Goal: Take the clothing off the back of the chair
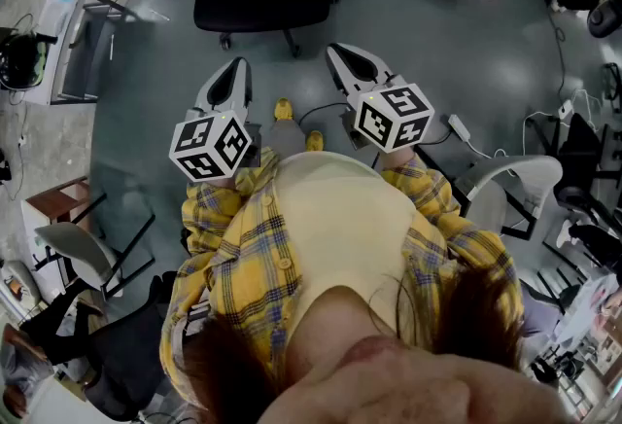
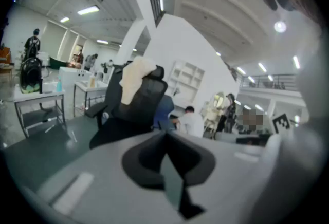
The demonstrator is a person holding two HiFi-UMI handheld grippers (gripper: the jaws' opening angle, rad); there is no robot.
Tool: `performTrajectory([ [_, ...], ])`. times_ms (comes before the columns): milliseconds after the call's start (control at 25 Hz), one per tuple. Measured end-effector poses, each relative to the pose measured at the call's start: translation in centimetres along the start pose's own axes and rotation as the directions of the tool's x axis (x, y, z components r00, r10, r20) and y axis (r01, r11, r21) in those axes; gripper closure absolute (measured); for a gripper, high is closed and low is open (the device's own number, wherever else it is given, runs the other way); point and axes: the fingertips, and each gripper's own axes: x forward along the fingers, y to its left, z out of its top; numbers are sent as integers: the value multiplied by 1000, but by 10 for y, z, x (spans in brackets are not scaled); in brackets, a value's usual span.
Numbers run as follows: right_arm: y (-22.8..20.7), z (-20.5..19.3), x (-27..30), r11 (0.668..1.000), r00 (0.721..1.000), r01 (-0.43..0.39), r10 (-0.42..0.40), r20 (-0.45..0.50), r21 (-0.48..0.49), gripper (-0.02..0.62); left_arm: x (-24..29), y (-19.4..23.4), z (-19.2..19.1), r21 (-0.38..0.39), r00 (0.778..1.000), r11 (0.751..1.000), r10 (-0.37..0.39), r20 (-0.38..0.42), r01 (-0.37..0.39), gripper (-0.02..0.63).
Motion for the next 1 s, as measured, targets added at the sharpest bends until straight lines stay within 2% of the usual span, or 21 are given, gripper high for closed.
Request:
performTrajectory([
  [200,-12,8,4,1000,1000,12,-12,17,-14,583,14,3,9,37,1000,999,15,18,-16,601],
  [480,-29,19,19,1000,1000,14,-14,22,-2,583,46,4,17,50,1000,999,0,13,-1,601],
  [800,-66,47,68,1000,1000,17,-17,26,7,581,114,29,43,24,997,998,-61,45,60,601],
  [1000,-92,70,104,1000,1000,20,-21,5,8,581,159,42,72,16,993,995,-97,60,96,601],
])
